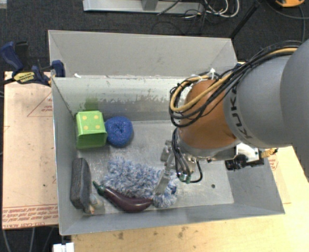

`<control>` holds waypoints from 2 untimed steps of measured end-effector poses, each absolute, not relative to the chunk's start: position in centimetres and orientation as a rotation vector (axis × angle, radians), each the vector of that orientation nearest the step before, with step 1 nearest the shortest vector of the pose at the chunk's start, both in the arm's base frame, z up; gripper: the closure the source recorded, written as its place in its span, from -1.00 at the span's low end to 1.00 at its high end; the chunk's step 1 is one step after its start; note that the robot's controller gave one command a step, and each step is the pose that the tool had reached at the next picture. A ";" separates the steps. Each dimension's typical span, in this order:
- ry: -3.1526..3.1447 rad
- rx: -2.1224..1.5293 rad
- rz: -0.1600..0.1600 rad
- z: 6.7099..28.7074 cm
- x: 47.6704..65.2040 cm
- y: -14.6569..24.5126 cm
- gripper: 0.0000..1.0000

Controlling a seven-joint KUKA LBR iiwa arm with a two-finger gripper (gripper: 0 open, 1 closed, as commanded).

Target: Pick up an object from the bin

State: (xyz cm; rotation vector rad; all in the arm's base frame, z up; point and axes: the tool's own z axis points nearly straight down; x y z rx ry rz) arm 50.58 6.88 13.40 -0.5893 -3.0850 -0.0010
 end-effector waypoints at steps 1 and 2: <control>-3.111 -0.444 0.000 9.5 51.0 7.2 -1.00; -3.076 -0.655 -0.006 7.2 49.1 6.8 1.00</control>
Offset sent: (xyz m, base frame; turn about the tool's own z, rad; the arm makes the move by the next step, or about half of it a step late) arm -0.0161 -0.0025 -0.0640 0.0439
